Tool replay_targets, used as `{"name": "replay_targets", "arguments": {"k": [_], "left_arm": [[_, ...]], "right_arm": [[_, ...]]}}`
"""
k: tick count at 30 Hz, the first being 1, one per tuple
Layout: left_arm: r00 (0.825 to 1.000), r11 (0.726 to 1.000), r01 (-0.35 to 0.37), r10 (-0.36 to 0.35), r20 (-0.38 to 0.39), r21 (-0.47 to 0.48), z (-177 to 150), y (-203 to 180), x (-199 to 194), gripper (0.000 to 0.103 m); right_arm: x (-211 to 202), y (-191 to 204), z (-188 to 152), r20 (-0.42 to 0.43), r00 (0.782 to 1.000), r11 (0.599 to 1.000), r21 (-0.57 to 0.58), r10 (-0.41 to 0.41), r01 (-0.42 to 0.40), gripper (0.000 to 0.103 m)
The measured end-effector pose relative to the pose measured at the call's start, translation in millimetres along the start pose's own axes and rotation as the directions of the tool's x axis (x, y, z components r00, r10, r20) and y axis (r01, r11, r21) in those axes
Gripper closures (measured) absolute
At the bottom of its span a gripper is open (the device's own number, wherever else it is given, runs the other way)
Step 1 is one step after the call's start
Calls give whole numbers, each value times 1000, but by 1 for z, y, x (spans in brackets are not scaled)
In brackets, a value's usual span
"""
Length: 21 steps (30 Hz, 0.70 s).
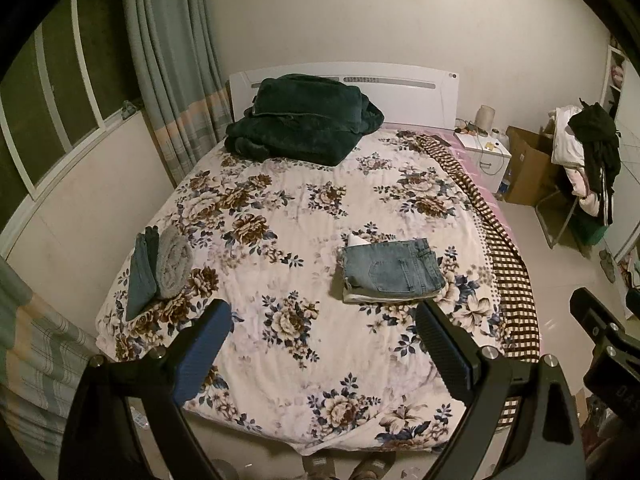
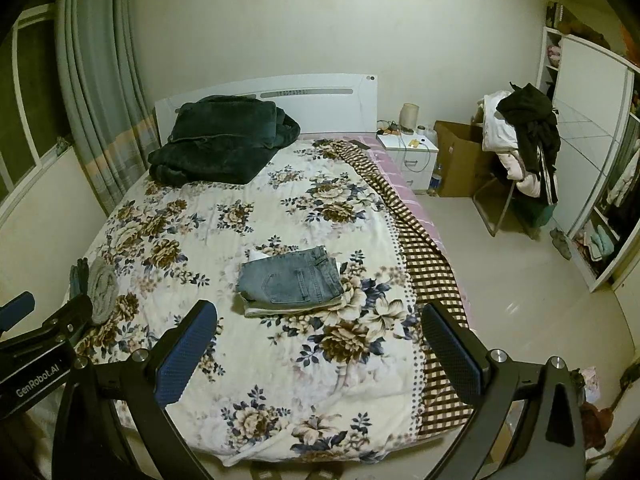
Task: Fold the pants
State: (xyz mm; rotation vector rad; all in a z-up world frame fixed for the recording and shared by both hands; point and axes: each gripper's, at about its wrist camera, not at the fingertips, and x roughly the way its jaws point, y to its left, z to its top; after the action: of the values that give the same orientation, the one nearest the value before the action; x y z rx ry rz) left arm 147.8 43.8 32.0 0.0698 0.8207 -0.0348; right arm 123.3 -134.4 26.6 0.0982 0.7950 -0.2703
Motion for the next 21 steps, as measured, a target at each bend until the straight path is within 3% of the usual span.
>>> {"name": "replay_targets", "arguments": {"k": [21], "left_arm": [[1000, 999, 8, -8, -7, 48, 1, -11, 10, 8]], "right_arm": [[15, -5, -7, -17, 1000, 1000, -1, 0, 0, 0]]}}
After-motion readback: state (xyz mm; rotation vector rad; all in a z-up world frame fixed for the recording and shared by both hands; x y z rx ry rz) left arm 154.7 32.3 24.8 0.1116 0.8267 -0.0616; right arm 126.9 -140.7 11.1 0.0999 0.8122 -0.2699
